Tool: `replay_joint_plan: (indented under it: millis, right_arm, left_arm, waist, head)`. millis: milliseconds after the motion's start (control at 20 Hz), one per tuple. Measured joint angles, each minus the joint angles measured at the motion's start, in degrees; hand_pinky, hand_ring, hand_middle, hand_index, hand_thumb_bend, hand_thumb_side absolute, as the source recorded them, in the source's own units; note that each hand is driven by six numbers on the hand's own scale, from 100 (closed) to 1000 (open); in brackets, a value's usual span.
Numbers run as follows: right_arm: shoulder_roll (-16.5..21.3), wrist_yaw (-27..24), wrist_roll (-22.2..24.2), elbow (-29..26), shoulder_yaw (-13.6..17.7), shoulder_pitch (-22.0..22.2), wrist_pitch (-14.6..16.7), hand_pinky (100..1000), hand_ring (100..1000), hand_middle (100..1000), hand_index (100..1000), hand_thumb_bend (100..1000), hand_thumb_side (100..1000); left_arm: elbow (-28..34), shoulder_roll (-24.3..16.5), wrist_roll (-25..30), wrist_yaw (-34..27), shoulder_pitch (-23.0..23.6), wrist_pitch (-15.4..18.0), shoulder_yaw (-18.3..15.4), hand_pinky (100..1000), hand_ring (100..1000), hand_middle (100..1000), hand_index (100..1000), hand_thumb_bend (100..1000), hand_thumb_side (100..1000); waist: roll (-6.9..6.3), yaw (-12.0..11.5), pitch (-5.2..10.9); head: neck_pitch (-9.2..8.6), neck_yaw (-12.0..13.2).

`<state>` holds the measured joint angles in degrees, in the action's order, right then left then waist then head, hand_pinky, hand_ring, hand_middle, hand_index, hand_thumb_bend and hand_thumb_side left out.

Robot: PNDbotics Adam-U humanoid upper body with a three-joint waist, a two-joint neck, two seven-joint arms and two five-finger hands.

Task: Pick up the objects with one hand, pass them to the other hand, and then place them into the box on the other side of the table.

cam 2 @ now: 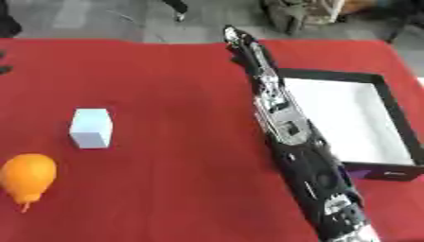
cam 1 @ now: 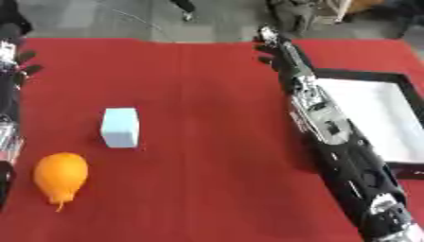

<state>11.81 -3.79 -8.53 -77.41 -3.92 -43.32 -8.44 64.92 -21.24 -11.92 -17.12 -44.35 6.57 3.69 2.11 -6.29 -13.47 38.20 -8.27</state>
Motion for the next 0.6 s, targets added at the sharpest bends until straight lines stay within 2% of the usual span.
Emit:
replay_joint_plan:
  millis: [600]
  right_arm:
    - [-1.14, 1.59, -0.54, -0.74, 0.46, 0.56, -0.47, 892, 889, 822, 877, 100, 834]
  left_arm:
    - [1.96, 0.00, 0.18, 1.42, 1.17, -0.12, 0.05, 807, 829, 851, 907, 541, 701]
  waist:
    - [0.16, 0.21, 0.00]
  head:
    - [-0.16, 0.66]
